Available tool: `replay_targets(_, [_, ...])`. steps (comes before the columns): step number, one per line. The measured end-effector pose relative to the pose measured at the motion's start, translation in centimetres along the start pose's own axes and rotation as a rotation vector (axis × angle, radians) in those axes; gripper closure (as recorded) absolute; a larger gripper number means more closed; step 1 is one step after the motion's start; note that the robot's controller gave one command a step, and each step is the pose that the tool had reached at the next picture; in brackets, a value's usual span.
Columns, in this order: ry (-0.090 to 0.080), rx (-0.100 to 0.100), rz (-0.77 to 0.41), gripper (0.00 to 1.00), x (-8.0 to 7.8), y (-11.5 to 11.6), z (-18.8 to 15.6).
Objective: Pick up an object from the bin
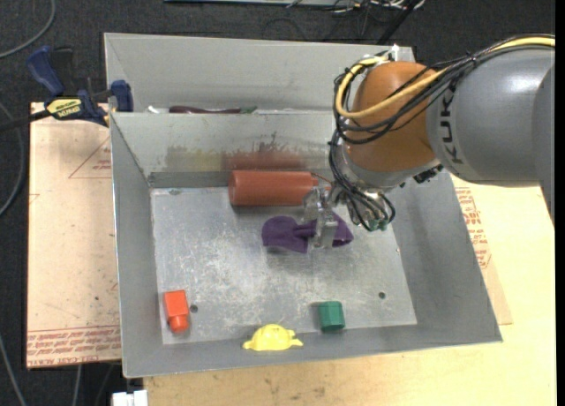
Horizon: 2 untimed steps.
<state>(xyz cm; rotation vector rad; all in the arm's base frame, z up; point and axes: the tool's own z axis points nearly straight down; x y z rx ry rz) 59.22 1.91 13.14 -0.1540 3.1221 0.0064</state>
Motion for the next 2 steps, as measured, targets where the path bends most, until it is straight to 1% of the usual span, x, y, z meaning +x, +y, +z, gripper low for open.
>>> replay_targets(2, [0.006, -0.001, 0.001, 1.00, 0.1, 0.1, -1.7])
